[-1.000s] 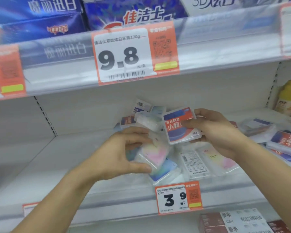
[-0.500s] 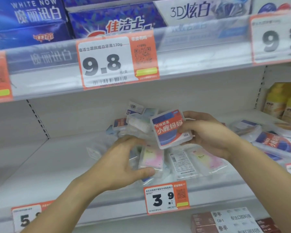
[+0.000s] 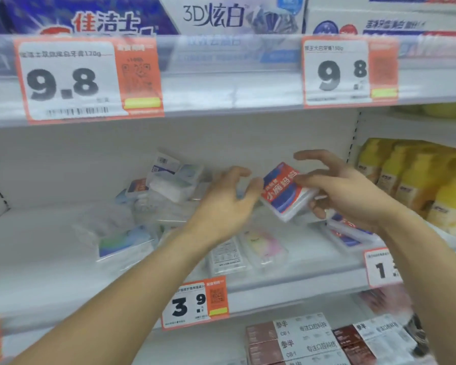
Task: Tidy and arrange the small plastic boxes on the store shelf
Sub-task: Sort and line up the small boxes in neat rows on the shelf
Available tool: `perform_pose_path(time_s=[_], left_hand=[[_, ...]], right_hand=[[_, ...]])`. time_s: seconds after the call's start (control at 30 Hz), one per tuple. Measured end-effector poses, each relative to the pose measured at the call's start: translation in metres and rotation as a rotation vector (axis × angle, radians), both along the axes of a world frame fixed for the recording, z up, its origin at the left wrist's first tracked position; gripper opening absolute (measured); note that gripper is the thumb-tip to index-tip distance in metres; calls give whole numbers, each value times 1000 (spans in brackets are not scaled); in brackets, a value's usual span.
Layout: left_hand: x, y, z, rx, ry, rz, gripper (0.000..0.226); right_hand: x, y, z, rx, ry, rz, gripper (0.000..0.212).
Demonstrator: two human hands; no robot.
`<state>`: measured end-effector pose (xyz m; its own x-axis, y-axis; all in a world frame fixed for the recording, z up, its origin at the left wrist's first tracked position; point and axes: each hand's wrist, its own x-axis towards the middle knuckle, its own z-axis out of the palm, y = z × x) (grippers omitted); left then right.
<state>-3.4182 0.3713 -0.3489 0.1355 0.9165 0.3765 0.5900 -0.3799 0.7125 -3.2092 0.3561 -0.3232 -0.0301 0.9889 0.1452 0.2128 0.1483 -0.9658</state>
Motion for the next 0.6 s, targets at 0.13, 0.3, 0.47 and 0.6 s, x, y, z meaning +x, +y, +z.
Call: perform_pose_path(time_s=[0.13, 0.3, 0.47, 0.6], left_hand=[[9, 6, -27, 19, 564, -106, 70], [15, 4, -45, 44, 844, -95, 51], [11, 0, -47, 32, 878, -102, 63], [6, 2, -47, 58, 786, -154, 55]], right_hand=[[61, 4, -7, 151, -405, -466, 38], [91, 8, -39, 46, -837, -560, 31], [90, 7, -55, -80, -1031, -592, 55], [70, 13, -52, 19, -1051, -629, 52]])
